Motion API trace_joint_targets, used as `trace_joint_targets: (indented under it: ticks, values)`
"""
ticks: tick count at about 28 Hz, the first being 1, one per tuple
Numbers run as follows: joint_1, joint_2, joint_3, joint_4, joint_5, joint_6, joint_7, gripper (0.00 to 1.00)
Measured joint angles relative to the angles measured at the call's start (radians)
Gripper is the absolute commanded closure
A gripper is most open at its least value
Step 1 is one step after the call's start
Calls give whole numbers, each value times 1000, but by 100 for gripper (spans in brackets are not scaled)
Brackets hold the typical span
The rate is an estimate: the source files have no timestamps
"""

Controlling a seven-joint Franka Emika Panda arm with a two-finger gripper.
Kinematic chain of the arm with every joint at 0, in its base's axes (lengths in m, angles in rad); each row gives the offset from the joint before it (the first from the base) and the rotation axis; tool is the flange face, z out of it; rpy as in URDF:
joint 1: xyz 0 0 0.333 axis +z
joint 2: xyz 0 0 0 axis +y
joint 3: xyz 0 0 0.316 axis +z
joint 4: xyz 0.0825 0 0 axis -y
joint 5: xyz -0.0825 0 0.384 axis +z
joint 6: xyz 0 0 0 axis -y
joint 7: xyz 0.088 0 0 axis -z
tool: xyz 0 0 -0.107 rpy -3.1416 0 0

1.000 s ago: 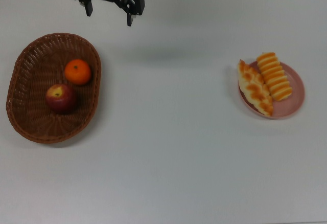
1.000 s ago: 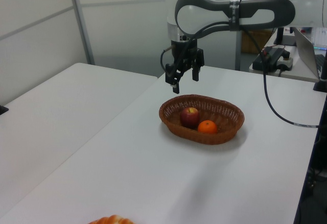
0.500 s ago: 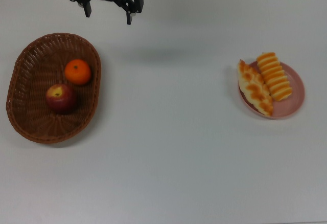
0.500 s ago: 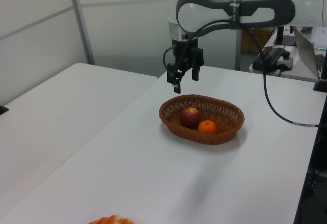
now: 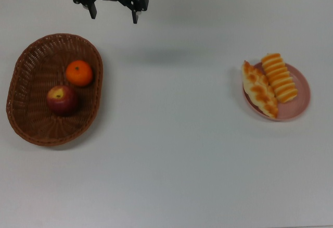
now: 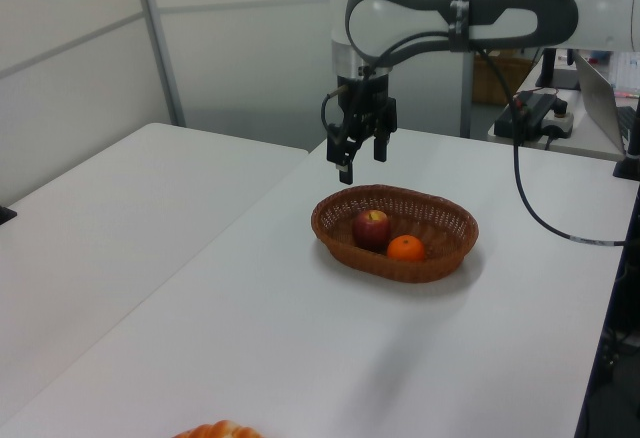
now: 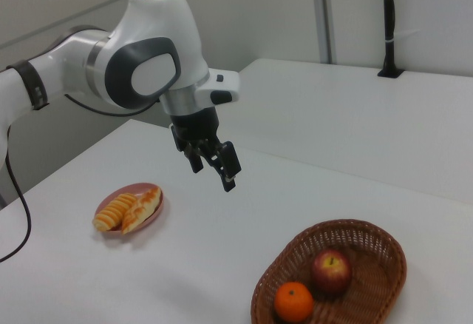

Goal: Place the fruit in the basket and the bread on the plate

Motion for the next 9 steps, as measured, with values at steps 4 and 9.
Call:
trace_joint_targets:
  ticks: [4,9]
  values:
    - [-18,0,0,0,18,0,-16,0]
    - [-19,0,2,0,16,0,-19,0]
